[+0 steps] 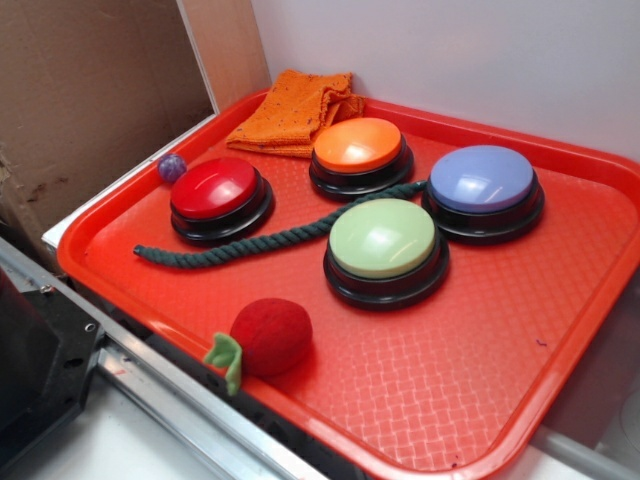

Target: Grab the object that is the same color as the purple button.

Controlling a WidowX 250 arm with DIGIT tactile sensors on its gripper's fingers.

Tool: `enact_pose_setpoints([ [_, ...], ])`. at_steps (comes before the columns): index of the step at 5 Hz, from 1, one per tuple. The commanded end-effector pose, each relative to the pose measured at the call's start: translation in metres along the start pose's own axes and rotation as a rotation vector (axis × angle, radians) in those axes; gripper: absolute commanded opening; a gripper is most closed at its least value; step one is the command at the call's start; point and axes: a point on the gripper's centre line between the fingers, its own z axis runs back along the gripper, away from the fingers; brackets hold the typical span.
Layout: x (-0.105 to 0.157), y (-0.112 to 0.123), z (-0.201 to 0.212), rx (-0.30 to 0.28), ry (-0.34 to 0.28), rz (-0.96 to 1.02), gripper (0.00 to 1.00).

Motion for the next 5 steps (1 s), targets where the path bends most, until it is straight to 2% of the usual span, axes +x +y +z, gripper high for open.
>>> enact_pose_setpoints([
  [1, 0.000, 0.000, 0.000, 0.000, 0.000, 0.000, 1.00],
  [2, 0.019, 0.014, -0.010, -0.036, 0.016, 0.147, 1.00],
  [3, 0.042, 0.029, -0.031, -0.030, -0.005, 0.397, 1.00],
  [4, 0.058, 0.045, -0.064, -0.028, -0.103, 0.641, 1.00],
  [5, 0.070, 0.058, -0.089, 0.047, -0.183, 0.876, 1.00],
])
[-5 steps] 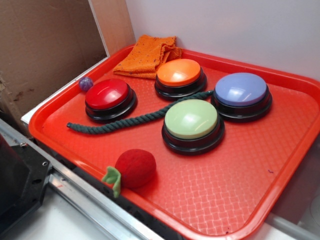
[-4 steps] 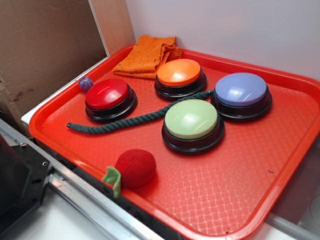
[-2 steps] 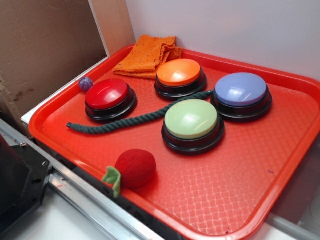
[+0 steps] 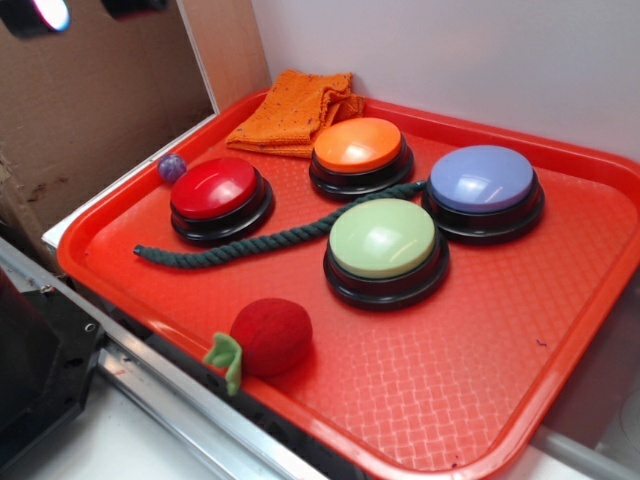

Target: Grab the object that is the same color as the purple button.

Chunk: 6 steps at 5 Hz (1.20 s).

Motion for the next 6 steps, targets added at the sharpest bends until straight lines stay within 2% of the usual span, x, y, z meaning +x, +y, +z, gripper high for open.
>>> enact_pose_setpoints([
  [1, 0.030, 0.021, -0.037, 0.041, -0.186, 0.478, 1.00],
  [3, 0.060, 0.053, -0.084, 0.142, -0.264, 0.897, 1.00],
  [5, 0.073, 0.069, -0.117, 0.227, -0.274, 0.990, 1.00],
  [6, 0.077, 0.070, -0.129, 0.224, -0.294, 0.958, 1.00],
])
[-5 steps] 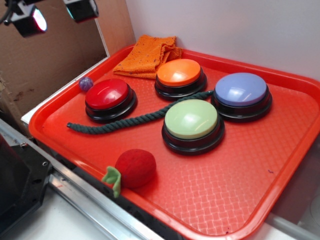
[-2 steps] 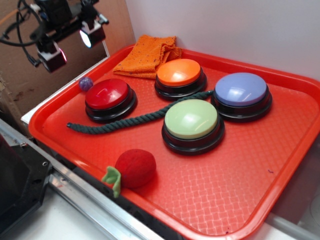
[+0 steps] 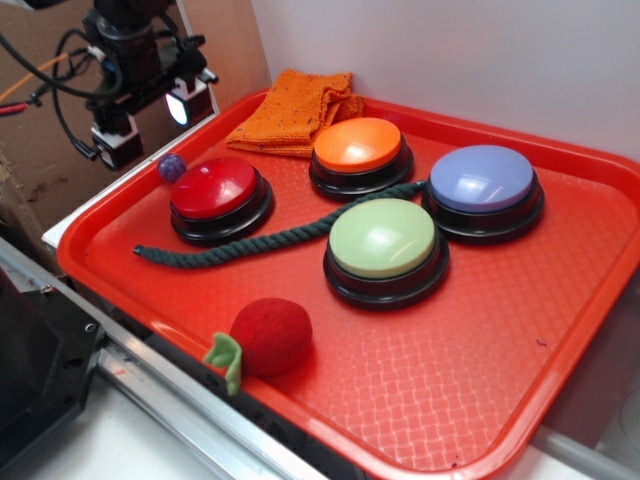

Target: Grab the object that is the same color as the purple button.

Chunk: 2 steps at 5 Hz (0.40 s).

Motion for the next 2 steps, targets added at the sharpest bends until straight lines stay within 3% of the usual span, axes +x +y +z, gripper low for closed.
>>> enact_pose_setpoints([
  [1, 0.0107, -0.0010, -0.0142, -0.055, -0.064, -0.022, 1.00],
  [2, 0.0097, -0.0013, -0.0213, -0.035, -0.074, -0.023, 1.00],
])
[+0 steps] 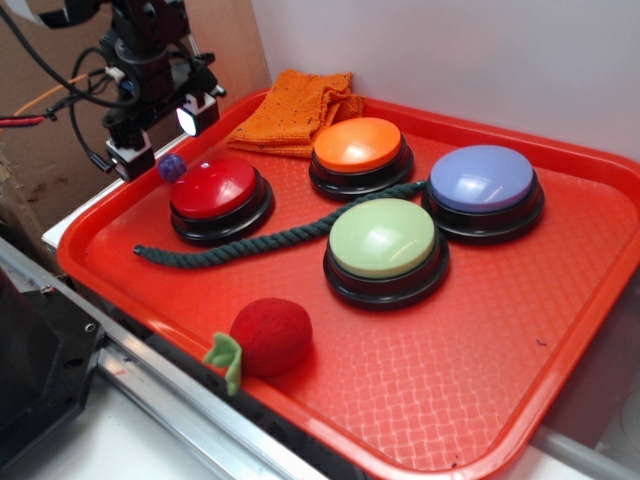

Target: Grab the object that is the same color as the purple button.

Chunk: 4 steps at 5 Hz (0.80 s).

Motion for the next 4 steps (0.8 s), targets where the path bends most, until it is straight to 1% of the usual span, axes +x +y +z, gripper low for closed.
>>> enact_pose_setpoints([
  [1, 0.0020, 0.0098, -0.0073, 0.008, 0.009, 0.013, 1.00],
  [2, -0.0005, 0.0107, -0.0119, 0.017, 0.014, 0.004, 1.00],
  [3, 0.0003, 0.0098, -0.0141, 0.000, 0.021, -0.010, 0.00],
  [4, 0.0038, 0.0101, -0.0055, -0.024, 0.010, 0.002, 0.00],
])
